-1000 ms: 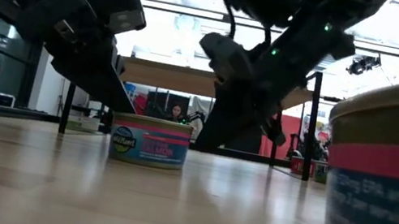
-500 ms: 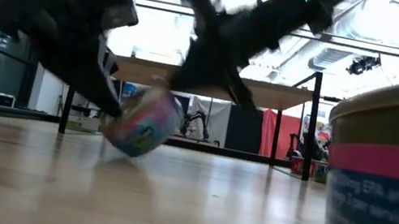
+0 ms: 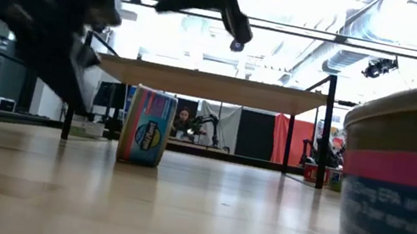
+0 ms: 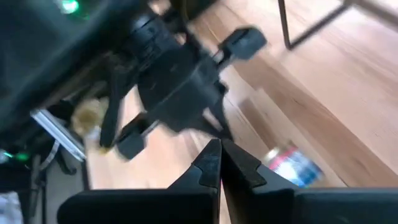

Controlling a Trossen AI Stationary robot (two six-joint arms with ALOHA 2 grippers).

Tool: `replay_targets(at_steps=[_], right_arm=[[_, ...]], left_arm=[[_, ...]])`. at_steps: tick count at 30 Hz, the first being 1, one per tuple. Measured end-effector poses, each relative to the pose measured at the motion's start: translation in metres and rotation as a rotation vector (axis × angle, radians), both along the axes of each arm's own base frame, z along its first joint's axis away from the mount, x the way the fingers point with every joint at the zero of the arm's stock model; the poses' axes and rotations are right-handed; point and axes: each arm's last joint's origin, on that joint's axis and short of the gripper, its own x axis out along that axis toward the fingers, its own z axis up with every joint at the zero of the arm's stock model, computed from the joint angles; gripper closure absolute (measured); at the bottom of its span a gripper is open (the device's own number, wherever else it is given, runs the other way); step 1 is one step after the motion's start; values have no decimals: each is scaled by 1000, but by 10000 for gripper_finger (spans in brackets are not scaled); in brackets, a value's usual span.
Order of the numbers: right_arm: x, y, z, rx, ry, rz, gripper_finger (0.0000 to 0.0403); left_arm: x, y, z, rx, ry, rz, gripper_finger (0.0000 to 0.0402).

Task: Stack canned seafood by type on shelf
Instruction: Put the top blue pink tuna can on the shelf

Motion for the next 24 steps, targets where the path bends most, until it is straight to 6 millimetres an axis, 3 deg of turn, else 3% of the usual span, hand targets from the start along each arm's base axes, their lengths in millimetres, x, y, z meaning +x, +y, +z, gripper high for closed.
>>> replay_targets(at_steps=[6, 11, 18, 24], right_arm=[[2, -5, 4, 84, -18, -80, 394], [3, -11, -5, 124, 38, -90, 322], [15, -8, -39, 156, 117, -98, 195], [19, -8, -43, 205, 102, -90, 175]], left_arm=[[-42, 16, 54, -22, -129, 37, 401], [-67, 27, 81, -42, -278, 76, 401], [-80, 31, 92, -82, -342, 94, 401], [-79, 31, 91, -80, -327, 89, 401]])
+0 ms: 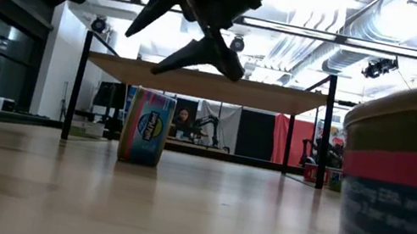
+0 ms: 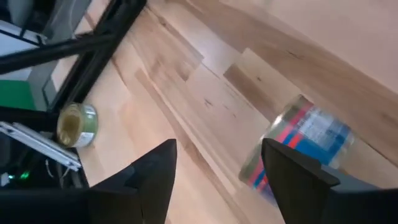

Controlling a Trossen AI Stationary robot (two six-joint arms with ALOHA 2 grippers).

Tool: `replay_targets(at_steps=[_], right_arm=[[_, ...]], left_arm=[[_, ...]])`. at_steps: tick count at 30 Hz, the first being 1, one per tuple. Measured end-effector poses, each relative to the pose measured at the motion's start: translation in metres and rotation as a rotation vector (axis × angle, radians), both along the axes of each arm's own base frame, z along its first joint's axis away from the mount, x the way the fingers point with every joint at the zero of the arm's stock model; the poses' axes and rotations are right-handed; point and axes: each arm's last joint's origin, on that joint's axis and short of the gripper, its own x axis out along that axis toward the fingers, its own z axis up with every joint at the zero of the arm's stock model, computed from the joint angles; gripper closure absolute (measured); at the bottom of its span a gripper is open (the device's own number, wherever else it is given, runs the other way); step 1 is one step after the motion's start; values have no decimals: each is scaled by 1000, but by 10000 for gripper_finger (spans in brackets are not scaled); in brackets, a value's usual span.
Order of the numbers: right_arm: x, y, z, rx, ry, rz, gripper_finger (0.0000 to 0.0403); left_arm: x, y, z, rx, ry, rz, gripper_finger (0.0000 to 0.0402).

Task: Stack canned seafood by type on shelf
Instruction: Put the top blue pink tuna can on the shelf

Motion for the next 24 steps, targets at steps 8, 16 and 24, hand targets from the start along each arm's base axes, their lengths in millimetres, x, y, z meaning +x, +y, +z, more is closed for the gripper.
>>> replay_targets(at_steps=[8, 16, 24], right_arm=[[16, 5, 42, 123, -396, 93, 174], [15, -1, 57, 101, -276, 138, 174], [10, 6, 62, -104, 215, -87, 174]], left_arm=[[0, 0, 0, -28, 3, 6, 401], [0, -1, 0, -68, 9, -5, 401], [0, 0, 0, -55, 3, 15, 401]])
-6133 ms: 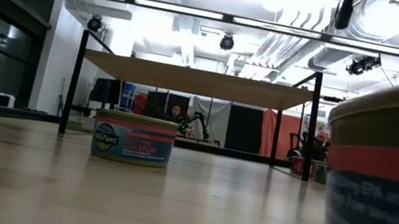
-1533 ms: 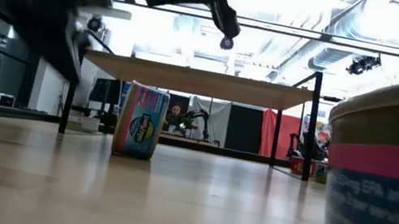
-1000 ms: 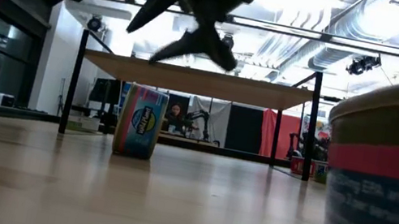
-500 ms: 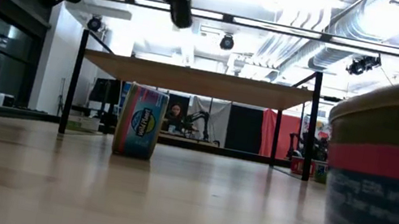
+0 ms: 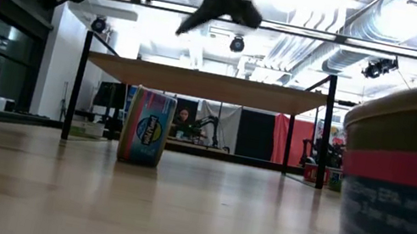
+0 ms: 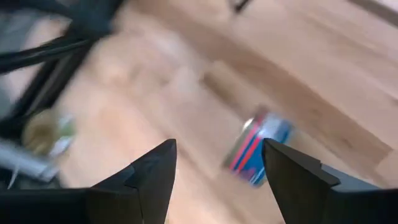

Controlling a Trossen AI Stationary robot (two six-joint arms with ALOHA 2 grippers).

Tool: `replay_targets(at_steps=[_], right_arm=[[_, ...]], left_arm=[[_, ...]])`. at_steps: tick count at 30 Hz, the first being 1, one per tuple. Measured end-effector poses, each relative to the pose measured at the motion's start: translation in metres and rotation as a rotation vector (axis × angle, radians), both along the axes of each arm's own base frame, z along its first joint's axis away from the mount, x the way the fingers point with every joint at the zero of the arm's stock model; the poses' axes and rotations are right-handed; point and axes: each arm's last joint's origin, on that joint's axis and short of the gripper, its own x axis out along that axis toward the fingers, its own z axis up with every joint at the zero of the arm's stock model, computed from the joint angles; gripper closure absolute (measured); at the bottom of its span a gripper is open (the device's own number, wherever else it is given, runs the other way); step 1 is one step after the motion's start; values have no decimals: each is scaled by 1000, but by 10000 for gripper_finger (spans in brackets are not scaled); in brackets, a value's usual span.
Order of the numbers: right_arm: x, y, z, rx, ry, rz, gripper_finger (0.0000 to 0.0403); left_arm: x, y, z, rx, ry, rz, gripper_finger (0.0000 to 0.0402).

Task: Stack canned seafood by type on shelf
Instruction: Put the top blue pink tuna can on the shelf

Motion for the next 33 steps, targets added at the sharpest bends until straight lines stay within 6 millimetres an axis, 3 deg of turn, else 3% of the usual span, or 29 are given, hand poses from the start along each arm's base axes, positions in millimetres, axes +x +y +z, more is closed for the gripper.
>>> replay_targets(at_steps=[8, 17, 33], right_arm=[[19, -5, -44, -30, 225, -151, 174], [29, 0, -74, 46, 246, -270, 174], [26, 10, -81, 122, 306, -276, 174]], left_arm=[[0, 0, 0, 0, 2, 1, 401], [0, 0, 0, 0, 2, 2, 401], [-1, 1, -2, -4, 22, 12, 402]])
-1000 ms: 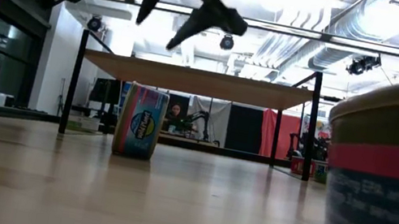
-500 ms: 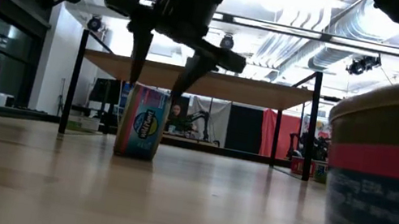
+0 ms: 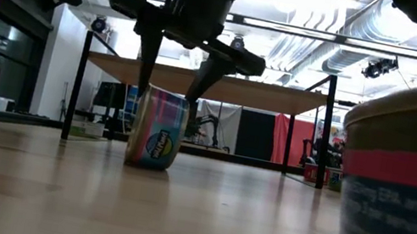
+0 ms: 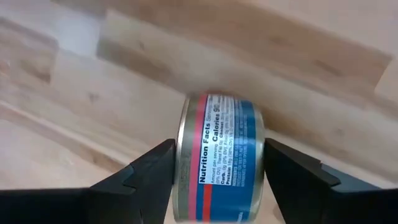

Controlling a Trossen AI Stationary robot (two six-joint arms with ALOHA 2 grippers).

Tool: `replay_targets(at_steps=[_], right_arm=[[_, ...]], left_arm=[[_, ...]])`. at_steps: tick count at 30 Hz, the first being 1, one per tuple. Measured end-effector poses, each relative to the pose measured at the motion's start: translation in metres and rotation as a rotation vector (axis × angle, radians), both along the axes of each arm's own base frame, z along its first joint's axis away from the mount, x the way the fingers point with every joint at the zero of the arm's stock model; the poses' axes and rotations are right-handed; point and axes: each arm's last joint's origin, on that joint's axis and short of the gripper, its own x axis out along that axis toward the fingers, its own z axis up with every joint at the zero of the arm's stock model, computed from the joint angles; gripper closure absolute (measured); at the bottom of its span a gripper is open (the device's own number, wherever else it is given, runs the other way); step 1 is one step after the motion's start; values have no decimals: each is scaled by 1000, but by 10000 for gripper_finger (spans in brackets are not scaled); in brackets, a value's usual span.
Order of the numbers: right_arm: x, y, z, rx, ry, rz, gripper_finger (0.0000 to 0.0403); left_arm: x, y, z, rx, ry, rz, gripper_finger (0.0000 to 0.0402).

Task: Stack canned seafood by type on shelf
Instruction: Put the top blue pink tuna can on the shelf

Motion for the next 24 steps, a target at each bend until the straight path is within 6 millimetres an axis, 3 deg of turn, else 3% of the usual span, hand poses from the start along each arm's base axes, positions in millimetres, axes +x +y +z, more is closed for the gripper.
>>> replay_targets(at_steps=[6, 9, 12, 14, 19, 24], right_arm=[[4, 4, -27, 70, 74, 76, 174], [5, 4, -29, 62, 75, 124, 181], [3, 8, -23, 44, 73, 191, 219], [0, 11, -6, 22, 59, 256, 236], [-28, 7, 63, -39, -7, 371, 235], [-71, -21, 122, -220, 47, 346, 235]], left_arm=[[0, 0, 0, 16, 0, -7, 401], [0, 0, 0, 16, 0, -7, 401], [0, 0, 0, 15, -3, -6, 401], [0, 0, 0, 15, -3, -6, 401], [0, 1, 1, 35, -12, 20, 401], [0, 1, 1, 42, -16, 30, 401]])
